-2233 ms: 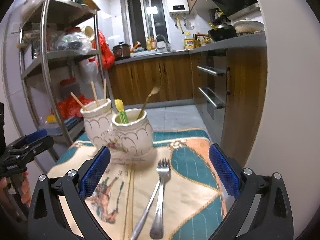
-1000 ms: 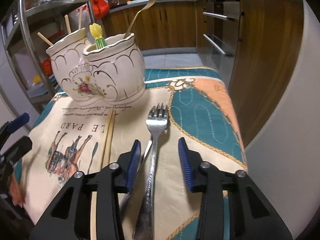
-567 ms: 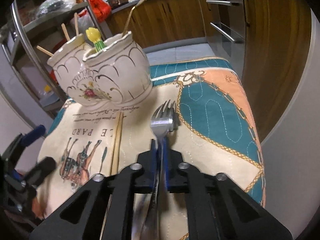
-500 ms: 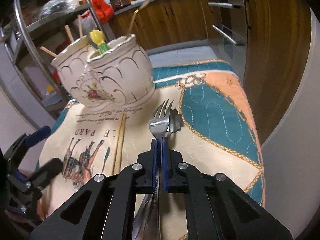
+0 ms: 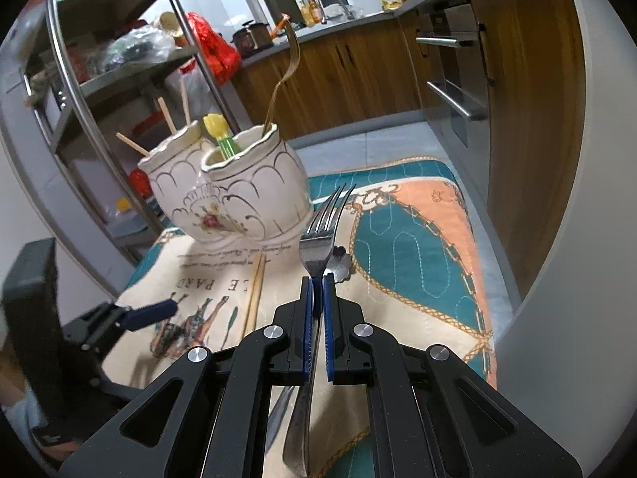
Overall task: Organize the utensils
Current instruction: 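Grasp the silver fork with the right tool while the left tool grasps a chopstick, then lift the silver fork off the cloth while the left tool lifts the chopstick, then carry the fork to the short pot while the left tool carries the chopstick to the tall pot, then lower the fork into the short pot while the left tool drops the chopstick in the tall pot, then open both tools and withdraw them toward the remaining silver spoon, then lower the right tool over the silver spoon handle and close on it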
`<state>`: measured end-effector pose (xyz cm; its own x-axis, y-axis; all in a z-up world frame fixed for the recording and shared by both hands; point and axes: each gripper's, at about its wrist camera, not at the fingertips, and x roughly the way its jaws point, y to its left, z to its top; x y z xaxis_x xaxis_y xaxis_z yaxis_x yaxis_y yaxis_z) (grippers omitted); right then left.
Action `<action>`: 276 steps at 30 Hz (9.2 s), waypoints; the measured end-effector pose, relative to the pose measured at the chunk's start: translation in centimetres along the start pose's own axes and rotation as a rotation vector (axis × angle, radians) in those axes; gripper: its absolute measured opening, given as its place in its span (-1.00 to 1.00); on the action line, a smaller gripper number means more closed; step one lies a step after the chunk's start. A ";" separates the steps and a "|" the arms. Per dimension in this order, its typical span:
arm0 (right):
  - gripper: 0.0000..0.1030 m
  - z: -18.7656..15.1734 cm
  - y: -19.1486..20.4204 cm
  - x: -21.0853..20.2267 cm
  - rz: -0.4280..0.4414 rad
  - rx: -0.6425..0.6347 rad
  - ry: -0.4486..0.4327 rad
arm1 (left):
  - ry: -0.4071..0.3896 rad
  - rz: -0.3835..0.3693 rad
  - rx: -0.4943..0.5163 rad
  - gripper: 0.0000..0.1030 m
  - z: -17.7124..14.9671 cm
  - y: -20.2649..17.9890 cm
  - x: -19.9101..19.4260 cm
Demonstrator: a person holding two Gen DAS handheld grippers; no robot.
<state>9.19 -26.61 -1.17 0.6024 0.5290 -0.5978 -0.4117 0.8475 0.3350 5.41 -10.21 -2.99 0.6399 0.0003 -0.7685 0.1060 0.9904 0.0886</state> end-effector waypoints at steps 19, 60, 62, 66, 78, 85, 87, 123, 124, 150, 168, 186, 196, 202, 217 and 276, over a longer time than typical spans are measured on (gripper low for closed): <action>-0.87 -0.8 -0.2 -0.8 0.052 0.005 -0.017 | 0.058 -0.052 -0.044 -0.60 1.3 0.4 1.2; -0.87 -0.2 0.8 4.1 -0.040 -0.046 0.167 | 0.034 -0.134 0.032 -0.88 -0.8 5.5 -0.4; -0.88 -0.3 1.3 3.6 -0.063 -0.073 0.144 | 0.025 -0.140 0.031 -0.88 -1.0 5.8 -0.6; -0.88 -0.6 2.1 1.9 -0.066 -0.098 0.083 | -0.004 -0.153 0.019 -0.88 -1.2 6.5 -1.4; -0.93 -0.9 4.9 -3.0 -0.052 -0.183 -0.099 | -0.149 -0.219 0.001 -0.88 -1.4 7.8 -4.9; -0.93 -0.6 6.4 -5.0 -0.034 -0.214 -0.175 | -0.290 -0.251 -0.014 -0.88 -1.1 8.8 -7.7; -0.93 -0.2 7.0 -5.6 -0.033 -0.224 -0.207 | -0.327 -0.257 -0.024 -0.88 -1.0 9.2 -8.3; -0.93 12.3 8.2 1.0 -0.025 -0.202 -0.465 | -0.695 -0.256 -0.130 -0.88 14.5 14.5 -4.1; -0.93 12.3 8.0 1.2 -0.026 -0.204 -0.461 | -0.701 -0.241 -0.118 -0.88 14.4 14.3 -4.0; -0.93 10.5 7.9 4.2 -0.066 -0.243 -0.420 | -0.734 -0.086 0.066 -0.88 12.3 11.6 -3.6; -0.91 8.3 8.0 5.9 -0.094 -0.250 -0.303 | -0.618 -0.038 0.129 -0.86 9.7 12.2 -3.7; -0.38 7.8 7.8 2.7 -0.127 -0.202 -0.335 | -0.622 -0.058 0.116 -0.42 8.8 11.7 -6.4; 0.72 6.2 7.4 -1.4 -0.160 -0.188 -0.364 | -0.642 -0.069 0.080 0.46 6.5 11.6 -9.5; 0.90 4.5 7.0 -3.7 -0.195 -0.196 -0.357 | -0.650 -0.081 0.017 0.90 4.0 11.9 -11.3; 0.90 -0.2 3.8 -2.4 -0.318 -0.132 -0.162 | -0.498 -0.117 -0.002 0.90 -1.6 9.6 -8.9; -0.91 -0.4 1.1 2.3 -0.076 -0.097 0.085 | -0.189 -0.123 -0.036 0.89 1.4 2.9 -3.0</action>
<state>9.84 -24.45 -2.46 0.5755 0.4545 -0.6798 -0.4338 0.8744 0.2174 4.84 -7.53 0.43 0.7553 -0.1436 -0.6395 0.1670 0.9857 -0.0241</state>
